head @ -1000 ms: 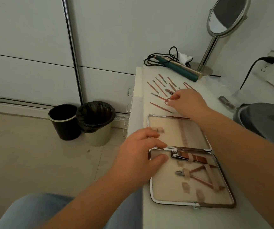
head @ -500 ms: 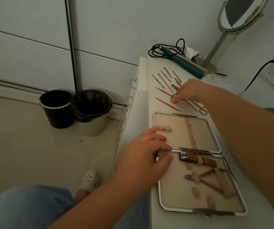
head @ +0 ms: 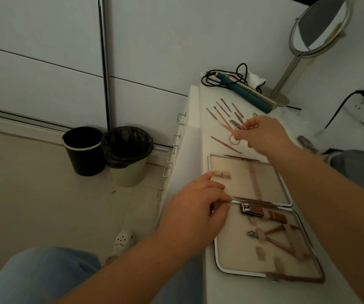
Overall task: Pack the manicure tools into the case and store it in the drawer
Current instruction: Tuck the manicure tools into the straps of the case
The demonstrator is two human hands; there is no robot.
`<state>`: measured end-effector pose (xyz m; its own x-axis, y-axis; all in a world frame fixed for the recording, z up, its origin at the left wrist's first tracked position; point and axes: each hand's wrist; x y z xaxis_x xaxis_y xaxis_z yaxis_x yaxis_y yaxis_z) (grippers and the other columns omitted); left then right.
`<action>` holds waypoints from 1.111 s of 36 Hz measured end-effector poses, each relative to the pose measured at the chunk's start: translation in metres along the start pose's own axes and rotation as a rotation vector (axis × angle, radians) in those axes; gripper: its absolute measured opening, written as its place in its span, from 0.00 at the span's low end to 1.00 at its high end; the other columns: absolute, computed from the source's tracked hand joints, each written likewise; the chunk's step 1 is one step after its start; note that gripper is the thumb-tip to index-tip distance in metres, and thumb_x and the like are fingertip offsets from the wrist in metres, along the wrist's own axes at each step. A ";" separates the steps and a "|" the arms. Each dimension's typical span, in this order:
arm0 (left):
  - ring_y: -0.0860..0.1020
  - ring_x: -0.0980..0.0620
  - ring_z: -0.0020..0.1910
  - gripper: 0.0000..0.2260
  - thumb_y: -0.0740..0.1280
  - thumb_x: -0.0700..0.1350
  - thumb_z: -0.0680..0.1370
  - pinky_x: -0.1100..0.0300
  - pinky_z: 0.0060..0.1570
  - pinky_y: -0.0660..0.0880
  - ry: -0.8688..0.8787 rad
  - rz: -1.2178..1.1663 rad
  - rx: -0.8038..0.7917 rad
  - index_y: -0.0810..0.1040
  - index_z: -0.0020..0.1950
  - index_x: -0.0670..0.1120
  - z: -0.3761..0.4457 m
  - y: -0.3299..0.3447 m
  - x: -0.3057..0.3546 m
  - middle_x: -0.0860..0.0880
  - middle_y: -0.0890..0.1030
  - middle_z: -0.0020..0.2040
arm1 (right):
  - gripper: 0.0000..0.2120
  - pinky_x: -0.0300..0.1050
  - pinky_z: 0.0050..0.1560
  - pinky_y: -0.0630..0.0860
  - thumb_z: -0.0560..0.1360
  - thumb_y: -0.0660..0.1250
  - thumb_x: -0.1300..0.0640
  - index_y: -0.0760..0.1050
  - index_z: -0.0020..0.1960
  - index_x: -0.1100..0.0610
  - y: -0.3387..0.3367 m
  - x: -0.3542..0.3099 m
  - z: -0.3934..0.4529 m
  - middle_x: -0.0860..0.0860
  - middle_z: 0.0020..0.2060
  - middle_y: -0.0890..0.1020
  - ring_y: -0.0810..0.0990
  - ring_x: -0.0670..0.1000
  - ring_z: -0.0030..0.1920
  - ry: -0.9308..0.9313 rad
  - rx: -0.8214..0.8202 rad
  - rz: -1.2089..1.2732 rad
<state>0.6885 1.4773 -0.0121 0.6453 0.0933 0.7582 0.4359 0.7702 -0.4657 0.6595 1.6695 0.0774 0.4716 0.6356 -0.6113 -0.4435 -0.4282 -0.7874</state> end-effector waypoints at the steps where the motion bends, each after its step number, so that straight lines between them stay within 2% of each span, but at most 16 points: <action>1: 0.61 0.69 0.64 0.07 0.67 0.47 0.73 0.77 0.61 0.55 0.004 0.003 -0.004 0.82 0.49 0.51 0.001 -0.002 0.002 0.54 0.80 0.56 | 0.08 0.37 0.30 0.66 0.67 0.73 0.52 0.75 0.42 0.52 -0.001 -0.001 -0.014 0.48 0.37 0.78 0.74 0.45 0.34 -0.014 0.005 0.081; 3: 0.64 0.69 0.62 0.09 0.66 0.49 0.72 0.72 0.62 0.61 0.019 0.014 0.006 0.82 0.49 0.50 0.004 -0.005 0.005 0.55 0.82 0.52 | 0.08 0.36 0.31 0.66 0.67 0.73 0.50 0.75 0.40 0.51 -0.003 -0.002 -0.046 0.45 0.32 0.78 0.74 0.43 0.31 -0.038 -0.021 0.203; 5: 0.70 0.64 0.58 0.10 0.65 0.51 0.71 0.62 0.59 0.69 -0.030 -0.015 0.086 0.81 0.49 0.52 0.006 -0.011 0.010 0.60 0.82 0.48 | 0.08 0.38 0.33 0.68 0.66 0.72 0.49 0.75 0.38 0.50 -0.003 -0.001 -0.078 0.46 0.28 0.80 0.75 0.39 0.26 -0.059 -0.066 0.294; 6: 0.73 0.63 0.54 0.10 0.65 0.53 0.71 0.62 0.56 0.70 -0.091 -0.062 0.125 0.80 0.50 0.55 0.006 -0.014 0.014 0.65 0.81 0.46 | 0.08 0.39 0.33 0.68 0.66 0.72 0.48 0.75 0.38 0.50 -0.003 0.000 -0.092 0.44 0.27 0.81 0.74 0.38 0.25 -0.064 -0.080 0.327; 8: 0.76 0.67 0.48 0.08 0.65 0.56 0.70 0.69 0.48 0.71 -0.223 -0.225 0.166 0.78 0.48 0.59 0.007 -0.019 0.020 0.69 0.80 0.44 | 0.08 0.37 0.31 0.70 0.66 0.72 0.48 0.75 0.38 0.51 -0.003 0.004 -0.117 0.43 0.27 0.81 0.75 0.38 0.24 -0.065 -0.090 0.371; 12: 0.79 0.65 0.39 0.05 0.66 0.50 0.74 0.75 0.37 0.71 -0.269 -0.502 0.157 0.81 0.41 0.54 0.004 -0.027 0.033 0.60 0.83 0.37 | 0.08 0.31 0.27 0.73 0.67 0.72 0.50 0.73 0.42 0.48 0.001 0.006 -0.150 0.44 0.32 0.84 0.78 0.40 0.27 -0.075 -0.128 0.420; 16: 0.77 0.63 0.34 0.08 0.64 0.45 0.75 0.73 0.34 0.71 -0.245 -0.505 0.114 0.80 0.37 0.51 -0.005 -0.029 0.041 0.56 0.81 0.32 | 0.10 0.26 0.25 0.69 0.66 0.71 0.50 0.72 0.44 0.47 0.002 0.001 -0.166 0.41 0.32 0.83 0.78 0.37 0.28 -0.160 -0.159 0.379; 19: 0.75 0.61 0.31 0.11 0.61 0.44 0.76 0.68 0.33 0.73 -0.285 -0.452 0.073 0.76 0.35 0.50 -0.009 -0.033 0.043 0.54 0.79 0.30 | 0.18 0.32 0.32 0.71 0.61 0.66 0.39 0.70 0.49 0.42 -0.001 0.002 -0.170 0.39 0.35 0.83 0.78 0.38 0.33 -0.186 -0.139 0.356; 21: 0.73 0.59 0.30 0.11 0.59 0.46 0.77 0.65 0.32 0.71 -0.258 -0.334 -0.012 0.73 0.35 0.51 -0.012 -0.035 0.046 0.53 0.78 0.30 | 0.22 0.38 0.36 0.73 0.60 0.64 0.36 0.69 0.52 0.41 -0.005 0.002 -0.168 0.41 0.36 0.82 0.78 0.41 0.35 -0.189 -0.093 0.392; 23: 0.74 0.55 0.30 0.10 0.57 0.48 0.77 0.59 0.33 0.72 -0.209 -0.207 -0.135 0.72 0.36 0.53 -0.016 -0.035 0.048 0.52 0.76 0.29 | 0.22 0.37 0.35 0.76 0.60 0.63 0.36 0.72 0.51 0.42 -0.011 0.001 -0.165 0.43 0.36 0.81 0.79 0.43 0.36 -0.211 -0.063 0.420; 25: 0.75 0.52 0.31 0.08 0.58 0.50 0.76 0.54 0.34 0.73 -0.190 -0.147 -0.185 0.72 0.38 0.54 -0.019 -0.034 0.050 0.51 0.75 0.29 | 0.15 0.30 0.34 0.75 0.62 0.66 0.39 0.76 0.45 0.45 -0.016 0.001 -0.163 0.42 0.36 0.82 0.79 0.41 0.34 -0.249 -0.053 0.410; 28: 0.75 0.56 0.30 0.08 0.60 0.51 0.74 0.58 0.34 0.74 -0.192 -0.132 -0.173 0.74 0.38 0.53 -0.019 -0.035 0.050 0.50 0.77 0.30 | 0.01 0.25 0.31 0.72 0.68 0.68 0.52 0.78 0.39 0.49 -0.019 0.006 -0.159 0.42 0.32 0.83 0.78 0.37 0.31 -0.236 -0.087 0.425; 31: 0.74 0.60 0.28 0.06 0.61 0.52 0.72 0.63 0.32 0.73 -0.208 -0.171 -0.172 0.76 0.38 0.54 -0.019 -0.035 0.049 0.55 0.77 0.29 | 0.03 0.26 0.28 0.71 0.70 0.68 0.58 0.78 0.38 0.53 -0.018 0.014 -0.157 0.43 0.26 0.81 0.75 0.37 0.25 -0.188 -0.131 0.455; 34: 0.72 0.62 0.27 0.02 0.67 0.51 0.70 0.67 0.30 0.72 -0.242 -0.243 -0.113 0.78 0.42 0.56 -0.016 -0.035 0.046 0.54 0.75 0.29 | 0.05 0.30 0.28 0.73 0.72 0.65 0.56 0.77 0.38 0.51 -0.015 0.024 -0.156 0.43 0.27 0.81 0.74 0.38 0.24 -0.137 -0.170 0.405; 36: 0.72 0.61 0.28 0.07 0.70 0.46 0.69 0.68 0.32 0.72 -0.255 -0.294 -0.072 0.78 0.44 0.56 -0.015 -0.037 0.043 0.56 0.74 0.30 | 0.06 0.35 0.31 0.74 0.73 0.64 0.54 0.76 0.38 0.50 -0.014 0.031 -0.155 0.43 0.27 0.80 0.74 0.38 0.25 -0.110 -0.171 0.385; 40: 0.77 0.57 0.32 0.12 0.71 0.44 0.69 0.66 0.37 0.75 -0.223 -0.285 -0.028 0.77 0.45 0.60 -0.015 -0.038 0.039 0.55 0.79 0.31 | 0.04 0.28 0.27 0.72 0.73 0.66 0.56 0.75 0.39 0.51 -0.017 0.041 -0.157 0.41 0.29 0.81 0.76 0.38 0.27 -0.117 -0.099 0.376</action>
<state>0.7070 1.4424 0.0285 0.3437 0.0146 0.9390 0.5975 0.7680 -0.2306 0.8058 1.6022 0.0537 0.1982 0.4894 -0.8493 -0.4904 -0.7007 -0.5182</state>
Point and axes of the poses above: each hand's wrist, its own z-axis towards the middle knuckle, its own y-axis out of the palm, x = y × z
